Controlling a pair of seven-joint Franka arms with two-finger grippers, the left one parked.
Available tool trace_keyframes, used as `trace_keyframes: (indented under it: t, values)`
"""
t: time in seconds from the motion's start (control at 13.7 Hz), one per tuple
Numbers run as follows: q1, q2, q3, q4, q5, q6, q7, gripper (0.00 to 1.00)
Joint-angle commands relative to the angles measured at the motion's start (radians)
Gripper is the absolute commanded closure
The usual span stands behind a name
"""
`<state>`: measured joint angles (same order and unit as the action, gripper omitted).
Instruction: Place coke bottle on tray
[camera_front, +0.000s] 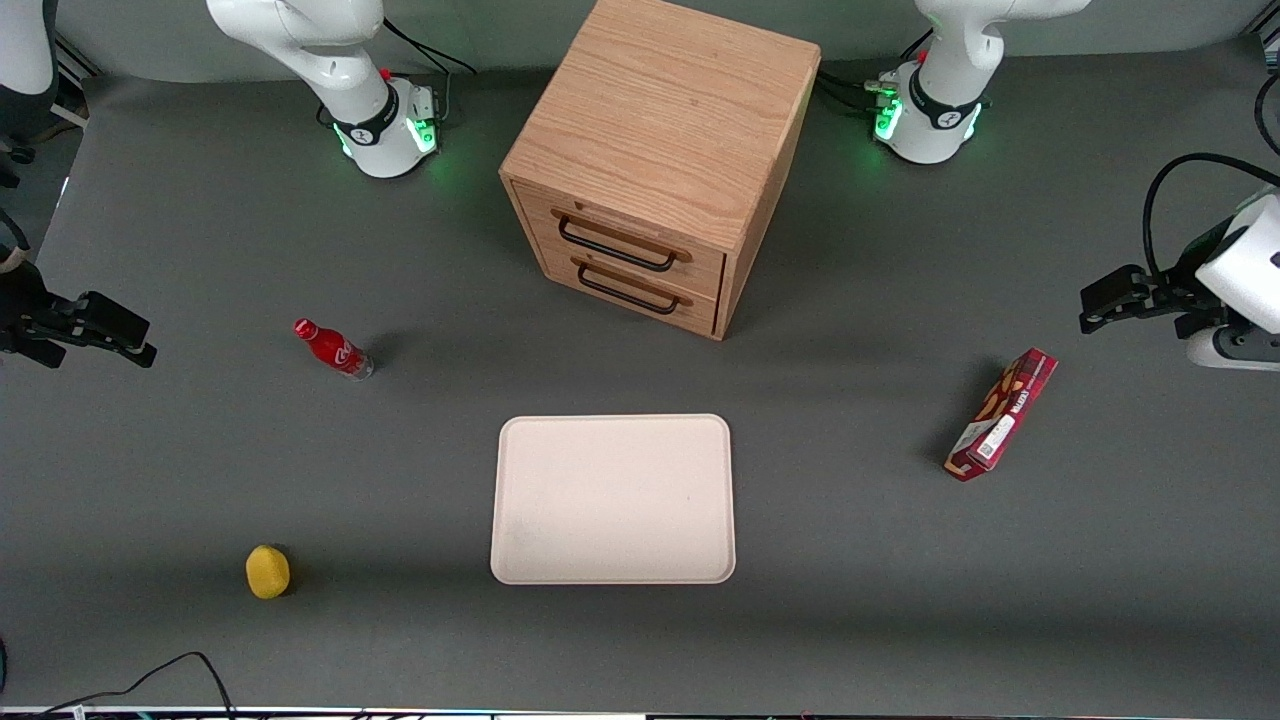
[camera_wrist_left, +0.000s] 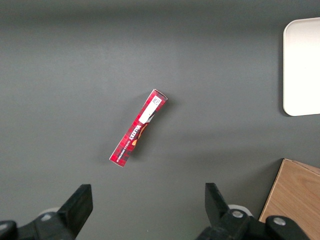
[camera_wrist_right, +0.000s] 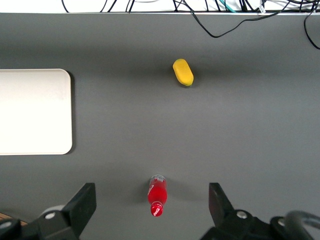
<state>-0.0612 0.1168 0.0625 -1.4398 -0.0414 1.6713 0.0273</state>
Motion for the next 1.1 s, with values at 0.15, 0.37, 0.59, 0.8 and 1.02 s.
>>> trace_keyframes:
  t: [0.15, 0.37, 0.59, 0.8, 1.02]
  values:
    - [-0.008, 0.007, 0.005, 0.015, 0.006, -0.013, -0.03, 0.0]
    - [-0.003, 0.009, 0.005, 0.015, 0.006, -0.013, -0.029, 0.0]
    - [-0.002, 0.009, 0.005, 0.012, 0.006, -0.013, -0.027, 0.0]
    - [0.001, 0.012, 0.005, 0.007, 0.006, -0.013, -0.02, 0.0]
    - [0.003, 0.023, 0.008, -0.01, 0.006, -0.021, -0.017, 0.0]
